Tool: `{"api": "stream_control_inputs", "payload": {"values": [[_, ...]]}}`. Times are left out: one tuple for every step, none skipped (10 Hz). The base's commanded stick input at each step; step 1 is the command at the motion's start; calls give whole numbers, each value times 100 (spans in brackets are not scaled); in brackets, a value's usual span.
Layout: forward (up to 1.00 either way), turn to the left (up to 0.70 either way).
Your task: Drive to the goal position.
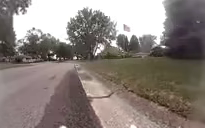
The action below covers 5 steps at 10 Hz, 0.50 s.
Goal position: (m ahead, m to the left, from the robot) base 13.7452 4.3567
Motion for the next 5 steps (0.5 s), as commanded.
{"api": "stream_control_inputs", "payload": {"values": [[50, 0], [50, 0], [50, 0], [50, 0], [50, 34]]}}
